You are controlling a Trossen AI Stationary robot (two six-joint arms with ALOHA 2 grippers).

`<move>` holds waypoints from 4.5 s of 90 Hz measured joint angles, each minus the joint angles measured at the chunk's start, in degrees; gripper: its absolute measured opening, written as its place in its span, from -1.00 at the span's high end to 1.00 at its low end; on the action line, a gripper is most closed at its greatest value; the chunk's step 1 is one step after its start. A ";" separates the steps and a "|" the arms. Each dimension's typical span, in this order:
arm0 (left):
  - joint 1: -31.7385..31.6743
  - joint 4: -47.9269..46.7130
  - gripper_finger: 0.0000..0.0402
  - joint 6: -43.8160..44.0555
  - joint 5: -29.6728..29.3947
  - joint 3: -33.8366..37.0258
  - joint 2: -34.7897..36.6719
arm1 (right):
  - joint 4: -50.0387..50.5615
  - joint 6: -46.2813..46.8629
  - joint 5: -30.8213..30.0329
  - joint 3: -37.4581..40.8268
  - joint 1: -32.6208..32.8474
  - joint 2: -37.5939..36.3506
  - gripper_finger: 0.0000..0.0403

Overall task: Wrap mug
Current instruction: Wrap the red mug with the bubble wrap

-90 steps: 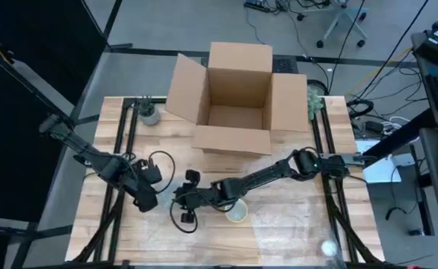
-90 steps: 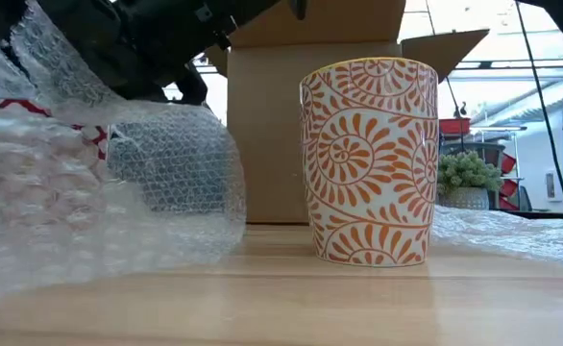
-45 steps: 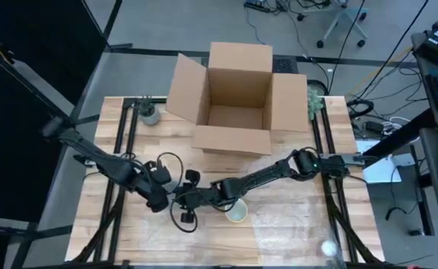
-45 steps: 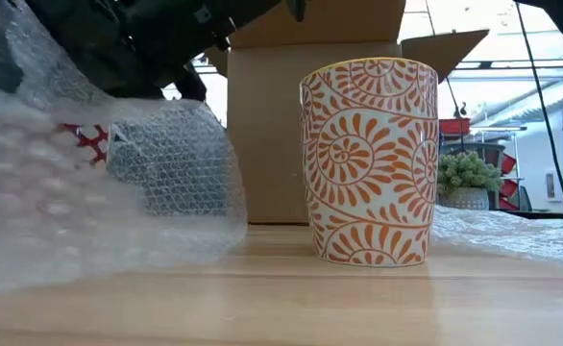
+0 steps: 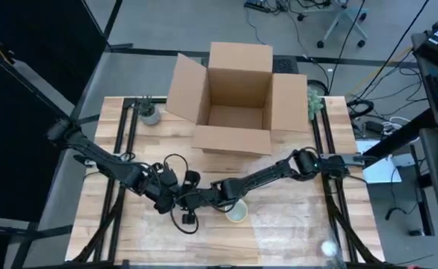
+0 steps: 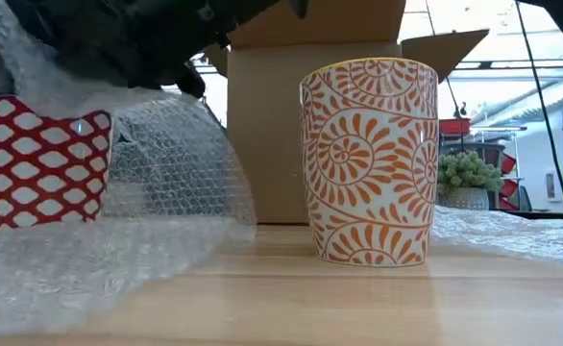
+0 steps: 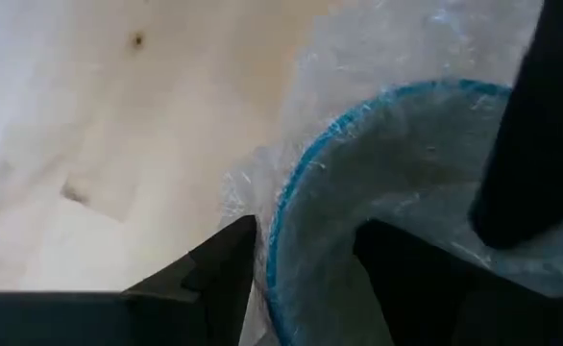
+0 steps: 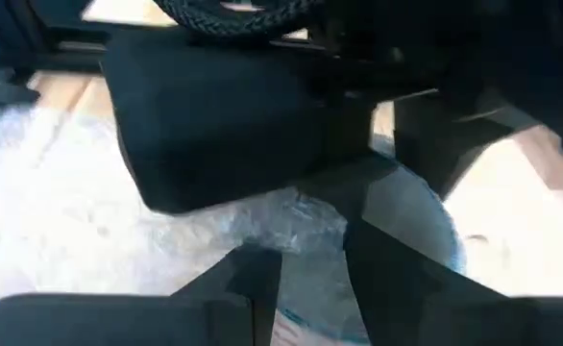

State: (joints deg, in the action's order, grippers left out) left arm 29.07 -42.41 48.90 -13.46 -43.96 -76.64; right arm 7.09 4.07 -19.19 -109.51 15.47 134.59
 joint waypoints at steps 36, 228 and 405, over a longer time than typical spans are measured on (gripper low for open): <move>0.10 0.15 0.09 -0.33 0.68 0.04 -0.04 | 8.09 -0.39 -0.25 0.05 0.25 -5.81 0.49; 0.10 -8.39 0.09 -8.88 1.03 -9.57 0.96 | 3.00 2.97 2.61 -0.15 0.19 0.04 0.49; -0.04 -14.24 0.09 -4.26 -4.42 -7.81 14.01 | -6.33 5.42 3.11 -0.17 -0.62 4.02 0.49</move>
State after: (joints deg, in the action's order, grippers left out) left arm 29.03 -56.66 44.65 -17.88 -51.78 -62.63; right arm 0.75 9.49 -16.08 -109.69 14.85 138.61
